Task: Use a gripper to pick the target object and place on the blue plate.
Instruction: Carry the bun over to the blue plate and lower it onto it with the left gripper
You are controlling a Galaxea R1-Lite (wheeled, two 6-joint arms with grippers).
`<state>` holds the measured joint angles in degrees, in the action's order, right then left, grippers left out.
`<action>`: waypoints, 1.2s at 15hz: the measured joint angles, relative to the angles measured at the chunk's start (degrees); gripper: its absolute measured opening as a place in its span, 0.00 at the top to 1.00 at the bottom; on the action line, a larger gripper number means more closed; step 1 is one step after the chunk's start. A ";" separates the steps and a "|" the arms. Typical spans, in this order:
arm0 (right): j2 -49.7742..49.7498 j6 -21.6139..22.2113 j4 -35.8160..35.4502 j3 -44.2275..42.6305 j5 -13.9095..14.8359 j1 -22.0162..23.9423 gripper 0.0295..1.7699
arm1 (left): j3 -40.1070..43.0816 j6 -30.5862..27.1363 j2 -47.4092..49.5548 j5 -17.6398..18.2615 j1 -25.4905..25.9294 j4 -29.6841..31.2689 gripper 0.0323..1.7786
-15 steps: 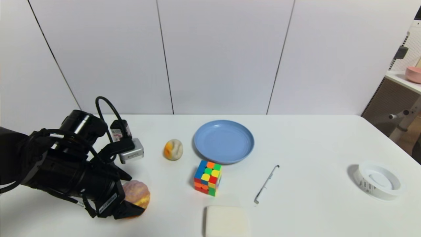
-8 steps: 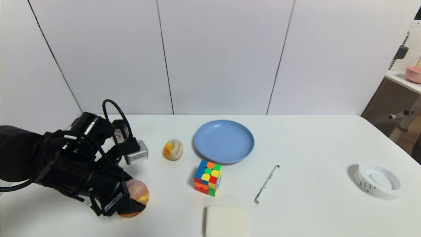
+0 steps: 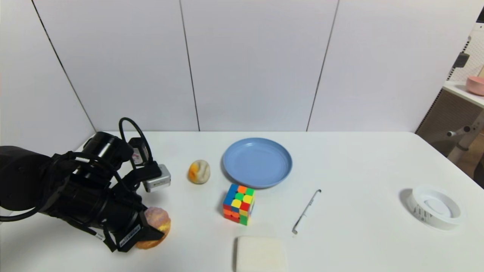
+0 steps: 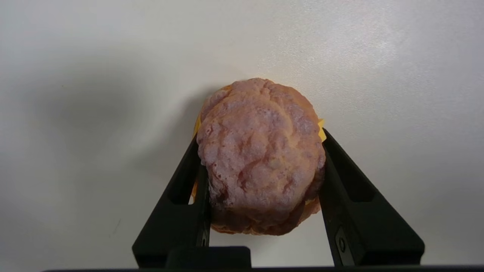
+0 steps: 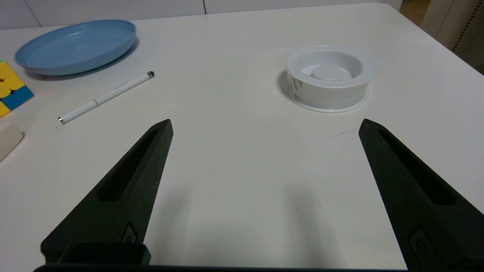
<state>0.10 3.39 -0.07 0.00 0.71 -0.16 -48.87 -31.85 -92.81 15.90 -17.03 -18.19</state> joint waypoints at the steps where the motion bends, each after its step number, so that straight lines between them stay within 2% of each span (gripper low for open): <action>1: 0.00 0.00 0.00 0.00 0.00 0.00 0.04 | -0.68 0.16 0.44 0.06 -0.52 -0.17 0.55; 7: 0.00 0.02 0.00 0.00 -0.02 0.00 0.04 | -7.88 0.16 2.62 0.17 -1.90 1.49 0.55; 12: 0.00 0.02 -0.02 0.00 -0.02 0.00 0.04 | -19.35 0.77 -0.27 0.20 -4.33 4.85 0.55; 18: 0.00 0.02 0.02 0.00 -0.05 0.00 0.04 | -31.91 5.97 -11.15 0.04 -12.20 16.68 0.55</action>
<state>0.10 3.41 -0.05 0.00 0.66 -0.16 -80.79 -25.88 -103.96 15.93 -29.23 -1.51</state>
